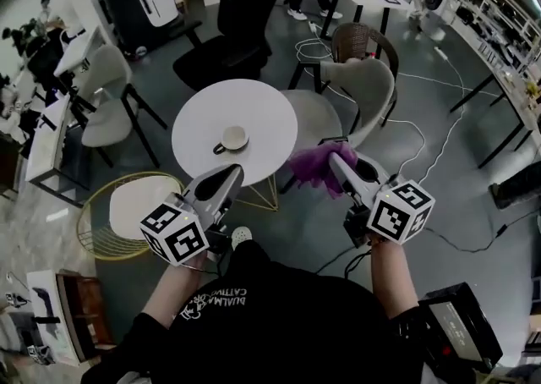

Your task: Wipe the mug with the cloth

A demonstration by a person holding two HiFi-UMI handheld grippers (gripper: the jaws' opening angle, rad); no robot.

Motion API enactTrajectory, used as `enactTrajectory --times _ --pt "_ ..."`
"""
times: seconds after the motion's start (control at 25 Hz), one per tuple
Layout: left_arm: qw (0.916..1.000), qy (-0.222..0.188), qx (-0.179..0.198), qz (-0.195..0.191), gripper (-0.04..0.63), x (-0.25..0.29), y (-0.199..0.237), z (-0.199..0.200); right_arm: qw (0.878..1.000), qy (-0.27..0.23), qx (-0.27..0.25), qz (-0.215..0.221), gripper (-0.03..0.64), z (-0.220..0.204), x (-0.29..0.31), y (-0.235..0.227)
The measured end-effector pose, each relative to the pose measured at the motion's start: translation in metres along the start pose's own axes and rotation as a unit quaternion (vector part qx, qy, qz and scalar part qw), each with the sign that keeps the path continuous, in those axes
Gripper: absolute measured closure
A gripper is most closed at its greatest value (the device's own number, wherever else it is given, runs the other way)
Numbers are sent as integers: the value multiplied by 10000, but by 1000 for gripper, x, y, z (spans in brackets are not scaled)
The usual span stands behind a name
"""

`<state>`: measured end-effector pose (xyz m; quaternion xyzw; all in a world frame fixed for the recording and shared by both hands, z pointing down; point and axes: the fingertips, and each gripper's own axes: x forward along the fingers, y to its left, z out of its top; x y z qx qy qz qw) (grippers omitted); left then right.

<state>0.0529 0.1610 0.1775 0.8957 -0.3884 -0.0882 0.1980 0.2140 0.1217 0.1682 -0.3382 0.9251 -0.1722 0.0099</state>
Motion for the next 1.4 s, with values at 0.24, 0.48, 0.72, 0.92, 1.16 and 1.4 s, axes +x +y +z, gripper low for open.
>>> enactTrajectory --times 0.24,0.48,0.72,0.92,1.16,1.4 --pt "9969 -211 256 714 595 -74 -58 -20 9990 62 -427 -99 588 -7 -66 31" --pt "9956 -310 276 841 595 -94 -62 -9 9983 239 -480 -207 591 -15 -66 37" --pt "9944 -197 754 709 595 -93 -75 4 9961 203 -819 -238 591 -4 -69 50" --pt "9939 -126 785 764 595 -101 -74 3 9946 133 -988 -280 591 1 -71 54" --pt "9937 -216 746 808 595 -98 -74 7 9946 119 -1003 -247 591 3 -75 52" --pt "9943 -185 717 762 595 -92 -77 4 9951 180 -956 -199 591 0 -73 50"
